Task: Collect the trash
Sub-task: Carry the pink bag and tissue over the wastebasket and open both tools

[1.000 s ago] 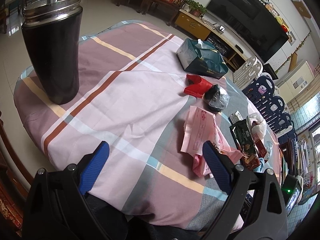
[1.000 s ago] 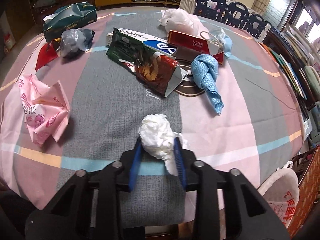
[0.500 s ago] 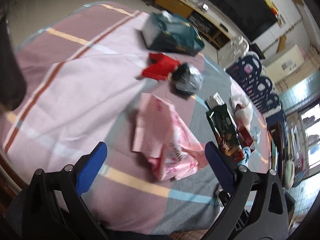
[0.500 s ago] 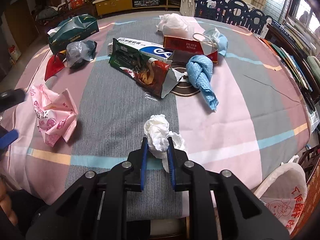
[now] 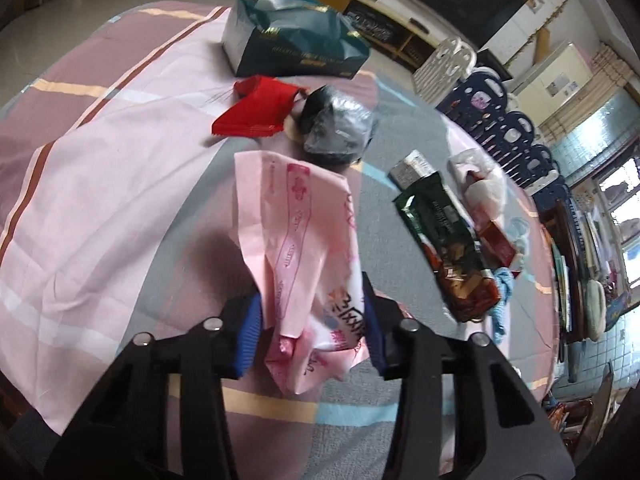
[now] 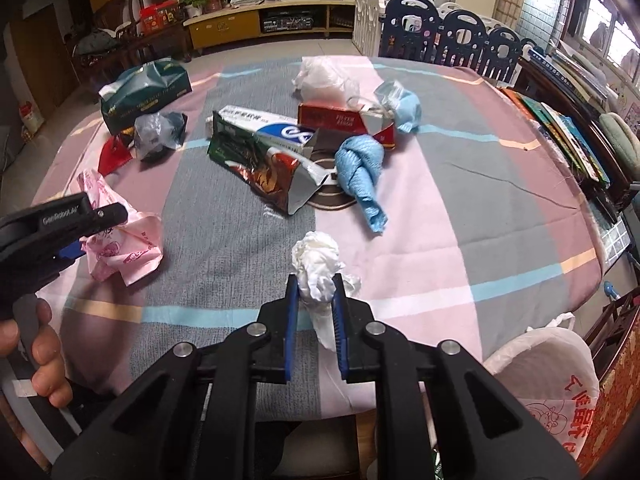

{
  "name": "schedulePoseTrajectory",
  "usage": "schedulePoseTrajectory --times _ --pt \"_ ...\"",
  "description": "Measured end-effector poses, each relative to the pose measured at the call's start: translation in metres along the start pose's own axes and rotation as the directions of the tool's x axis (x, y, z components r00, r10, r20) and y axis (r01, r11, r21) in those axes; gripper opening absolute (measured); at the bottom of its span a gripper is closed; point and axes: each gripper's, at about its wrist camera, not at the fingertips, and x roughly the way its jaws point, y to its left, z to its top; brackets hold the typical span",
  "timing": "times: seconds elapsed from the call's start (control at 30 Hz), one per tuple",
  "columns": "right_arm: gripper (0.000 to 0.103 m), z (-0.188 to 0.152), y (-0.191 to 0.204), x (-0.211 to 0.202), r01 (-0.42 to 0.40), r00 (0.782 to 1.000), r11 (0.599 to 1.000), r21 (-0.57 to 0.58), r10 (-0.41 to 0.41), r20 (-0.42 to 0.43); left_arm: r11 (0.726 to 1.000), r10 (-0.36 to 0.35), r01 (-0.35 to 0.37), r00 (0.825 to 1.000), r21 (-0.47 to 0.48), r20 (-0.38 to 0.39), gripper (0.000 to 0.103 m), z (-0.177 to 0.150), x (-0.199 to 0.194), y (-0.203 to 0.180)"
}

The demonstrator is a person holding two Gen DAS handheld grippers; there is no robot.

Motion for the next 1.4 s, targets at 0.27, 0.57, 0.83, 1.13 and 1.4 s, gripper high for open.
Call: schedulePoseTrajectory --times 0.27,0.57,0.83,1.13,1.4 --pt "0.017 -0.002 -0.057 -0.069 0.036 0.995 0.998 0.056 -0.041 0.092 0.99 -0.025 -0.002 0.982 0.141 0.185 0.04 -0.02 -0.086 -0.039" --pt "0.017 -0.047 -0.147 -0.123 0.063 0.996 0.99 0.128 -0.071 0.056 0.924 -0.2 0.129 0.965 0.361 0.169 0.041 -0.087 -0.148 -0.122" --pt "0.017 -0.094 -0.189 -0.135 0.044 0.999 0.99 0.134 -0.045 -0.002 0.803 -0.244 0.19 0.97 0.565 0.022 0.041 -0.163 -0.141 -0.193" --pt "0.054 -0.123 -0.228 -0.135 -0.038 0.999 0.972 0.233 0.046 -0.027 0.698 -0.193 0.16 0.981 0.698 -0.033 0.041 -0.214 -0.132 -0.231" --pt "0.068 -0.114 -0.285 -0.166 -0.124 0.989 0.88 0.458 0.072 0.13 0.612 -0.235 0.323 0.946 0.722 -0.224 0.05 -0.247 -0.115 -0.258"
